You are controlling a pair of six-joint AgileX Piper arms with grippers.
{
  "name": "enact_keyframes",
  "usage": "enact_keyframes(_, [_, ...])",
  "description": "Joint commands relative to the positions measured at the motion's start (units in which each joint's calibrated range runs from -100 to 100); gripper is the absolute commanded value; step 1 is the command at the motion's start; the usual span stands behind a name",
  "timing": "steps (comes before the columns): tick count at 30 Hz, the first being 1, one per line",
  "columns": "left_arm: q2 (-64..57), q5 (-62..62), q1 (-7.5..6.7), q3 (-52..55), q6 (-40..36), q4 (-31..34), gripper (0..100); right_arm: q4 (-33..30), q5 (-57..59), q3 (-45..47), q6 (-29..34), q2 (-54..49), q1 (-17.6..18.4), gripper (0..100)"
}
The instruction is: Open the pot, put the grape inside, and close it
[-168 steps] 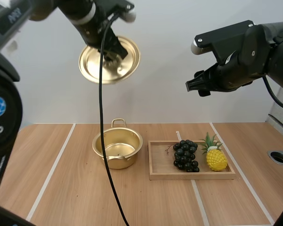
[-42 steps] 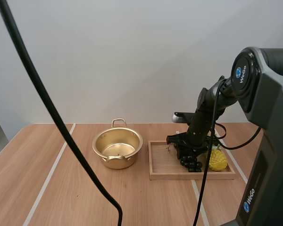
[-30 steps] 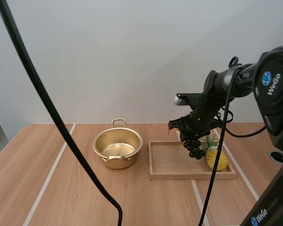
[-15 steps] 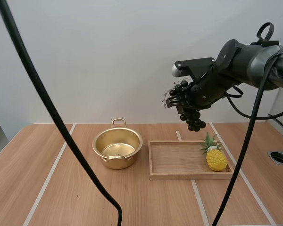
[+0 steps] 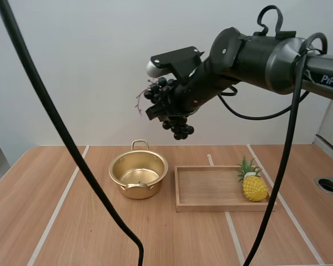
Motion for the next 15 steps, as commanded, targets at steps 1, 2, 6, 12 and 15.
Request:
enact_keyframes(1, [-0.1, -1.81, 0.04, -0.42, -0.48, 0.52, 0, 0.58, -3.2, -1.15, -0.18, 1.64, 2.3, 0])
enact_keyframes(2, [-0.1, -1.81, 0.04, -0.42, -0.48, 0.52, 0, 0.58, -3.74, -1.42, -0.04, 2.8, 2.99, 0])
enact_keyframes(6, [-0.1, -1.81, 0.04, -0.42, -0.48, 0.52, 0, 1.06, -5.74, -2.36, -0.04, 7.49, 5.22, 0])
enact_keyframes(12, [-0.1, -1.81, 0.04, -0.42, -0.48, 0.52, 0, 1.06, -12.59, -2.52, -0.24, 15.19, 7.35, 0])
enact_keyframes(15, [-0.1, -1.81, 0.04, -0.42, -0.48, 0.52, 0, 0.96, -14.82, -2.52, -1.46, 19.33, 7.56, 0])
